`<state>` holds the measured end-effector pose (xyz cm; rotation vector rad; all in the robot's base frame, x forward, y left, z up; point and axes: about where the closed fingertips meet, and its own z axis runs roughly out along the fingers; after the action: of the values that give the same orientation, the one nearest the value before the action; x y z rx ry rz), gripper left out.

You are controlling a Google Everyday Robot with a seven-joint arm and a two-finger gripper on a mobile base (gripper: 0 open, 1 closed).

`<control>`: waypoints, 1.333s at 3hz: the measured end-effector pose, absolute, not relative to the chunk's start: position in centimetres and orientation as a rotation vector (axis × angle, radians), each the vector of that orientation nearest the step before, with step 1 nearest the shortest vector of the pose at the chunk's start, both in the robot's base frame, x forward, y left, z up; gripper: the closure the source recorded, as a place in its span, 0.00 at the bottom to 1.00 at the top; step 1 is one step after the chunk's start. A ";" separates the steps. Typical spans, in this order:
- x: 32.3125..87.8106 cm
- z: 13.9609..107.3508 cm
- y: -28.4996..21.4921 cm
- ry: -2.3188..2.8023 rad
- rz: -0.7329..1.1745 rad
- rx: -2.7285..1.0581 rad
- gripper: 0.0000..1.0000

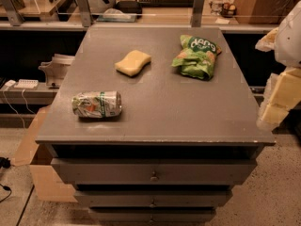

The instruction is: Pick 7up can

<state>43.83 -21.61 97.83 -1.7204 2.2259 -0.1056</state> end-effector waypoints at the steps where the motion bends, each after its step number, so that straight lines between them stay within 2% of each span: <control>1: 43.8 97.8 -21.6 2.226 -0.106 -1.720 0.00; 2: 45.2 97.7 -17.5 2.133 -0.077 -1.844 0.00; 4: 48.3 95.4 -2.3 1.837 0.115 -2.127 0.00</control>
Offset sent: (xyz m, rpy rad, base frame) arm 0.0371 0.1117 -0.0085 -0.0125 0.0493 0.3113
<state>48.35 -2.26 95.44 -2.1272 1.8369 0.1150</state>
